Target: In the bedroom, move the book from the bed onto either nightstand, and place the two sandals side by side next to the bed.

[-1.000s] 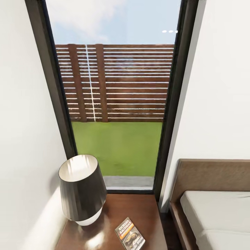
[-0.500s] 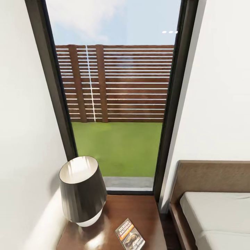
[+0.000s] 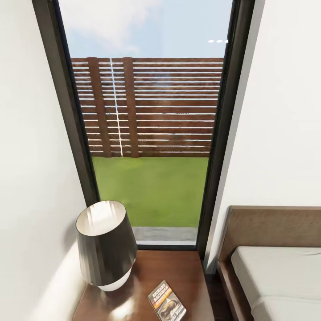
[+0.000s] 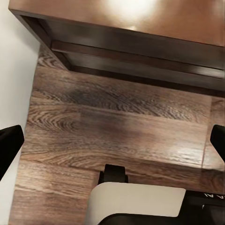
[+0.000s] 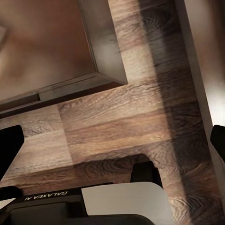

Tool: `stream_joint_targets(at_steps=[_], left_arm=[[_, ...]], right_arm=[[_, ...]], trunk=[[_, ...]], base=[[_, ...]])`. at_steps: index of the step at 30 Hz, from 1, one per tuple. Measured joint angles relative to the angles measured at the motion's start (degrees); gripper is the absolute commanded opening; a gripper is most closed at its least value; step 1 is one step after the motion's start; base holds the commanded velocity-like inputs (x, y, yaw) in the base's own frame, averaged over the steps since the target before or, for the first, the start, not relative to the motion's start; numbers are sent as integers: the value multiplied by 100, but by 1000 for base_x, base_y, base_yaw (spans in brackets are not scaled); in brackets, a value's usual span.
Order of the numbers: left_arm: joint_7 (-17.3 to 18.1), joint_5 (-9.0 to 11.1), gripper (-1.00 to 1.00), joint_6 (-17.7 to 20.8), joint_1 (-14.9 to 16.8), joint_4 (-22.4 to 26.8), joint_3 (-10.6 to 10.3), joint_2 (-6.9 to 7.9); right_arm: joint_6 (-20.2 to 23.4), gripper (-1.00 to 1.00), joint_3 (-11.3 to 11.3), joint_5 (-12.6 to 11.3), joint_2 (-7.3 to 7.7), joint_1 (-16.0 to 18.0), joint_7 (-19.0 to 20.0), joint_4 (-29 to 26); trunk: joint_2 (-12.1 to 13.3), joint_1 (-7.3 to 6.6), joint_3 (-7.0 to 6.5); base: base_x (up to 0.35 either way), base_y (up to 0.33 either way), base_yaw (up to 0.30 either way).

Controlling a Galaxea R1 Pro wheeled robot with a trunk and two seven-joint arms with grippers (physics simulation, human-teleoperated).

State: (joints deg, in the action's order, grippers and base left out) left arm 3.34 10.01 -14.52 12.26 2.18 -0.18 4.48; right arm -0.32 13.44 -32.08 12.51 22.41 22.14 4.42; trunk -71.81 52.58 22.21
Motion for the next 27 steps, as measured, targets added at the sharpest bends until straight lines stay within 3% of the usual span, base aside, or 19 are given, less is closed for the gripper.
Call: stream_joint_targets(at_steps=[27], left_arm=[[0,0,100,0,0,-25,-12,-9]], right_arm=[[0,100,0,0,-1,0,3,3]], trunk=[[0,0,0]], base=[[0,0,0]])
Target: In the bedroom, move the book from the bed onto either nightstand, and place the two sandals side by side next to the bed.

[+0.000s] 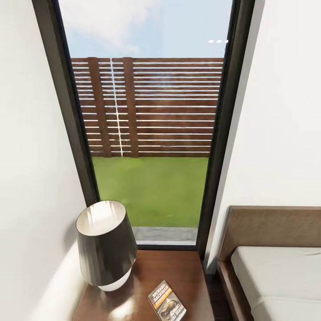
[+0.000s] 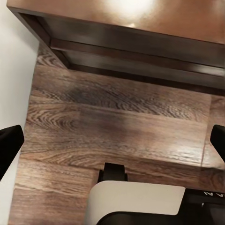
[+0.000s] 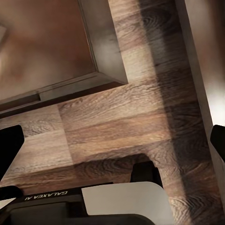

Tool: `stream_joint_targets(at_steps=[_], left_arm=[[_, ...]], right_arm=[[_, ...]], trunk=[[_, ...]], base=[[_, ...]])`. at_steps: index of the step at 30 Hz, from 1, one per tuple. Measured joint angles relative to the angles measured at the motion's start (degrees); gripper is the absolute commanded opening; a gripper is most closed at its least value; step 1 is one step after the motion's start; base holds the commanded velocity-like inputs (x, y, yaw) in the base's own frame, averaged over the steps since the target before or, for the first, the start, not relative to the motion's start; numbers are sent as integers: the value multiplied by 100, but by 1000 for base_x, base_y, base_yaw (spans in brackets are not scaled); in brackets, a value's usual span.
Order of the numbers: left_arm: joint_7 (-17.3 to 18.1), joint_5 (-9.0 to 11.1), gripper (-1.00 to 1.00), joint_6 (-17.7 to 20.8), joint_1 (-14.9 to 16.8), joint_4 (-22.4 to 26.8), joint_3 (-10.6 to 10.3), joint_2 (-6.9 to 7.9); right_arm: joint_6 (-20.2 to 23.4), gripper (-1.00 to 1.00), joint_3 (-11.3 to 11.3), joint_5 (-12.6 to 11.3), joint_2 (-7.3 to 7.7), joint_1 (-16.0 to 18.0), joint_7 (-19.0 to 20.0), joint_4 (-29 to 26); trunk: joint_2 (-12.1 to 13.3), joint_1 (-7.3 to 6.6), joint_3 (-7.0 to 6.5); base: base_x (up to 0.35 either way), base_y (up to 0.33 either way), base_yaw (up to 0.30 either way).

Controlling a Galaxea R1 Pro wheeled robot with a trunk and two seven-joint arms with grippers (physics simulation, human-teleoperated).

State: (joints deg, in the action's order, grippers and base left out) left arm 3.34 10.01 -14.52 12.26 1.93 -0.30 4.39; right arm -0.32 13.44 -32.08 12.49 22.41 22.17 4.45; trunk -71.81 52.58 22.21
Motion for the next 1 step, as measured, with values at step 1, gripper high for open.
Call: stream_joint_targets(at_steps=[1], left_arm=[[0,0,100,0,0,0,0,0]], right_arm=[[0,100,0,0,0,0,1,0]], trunk=[[0,0,0]], base=[[0,0,0]])
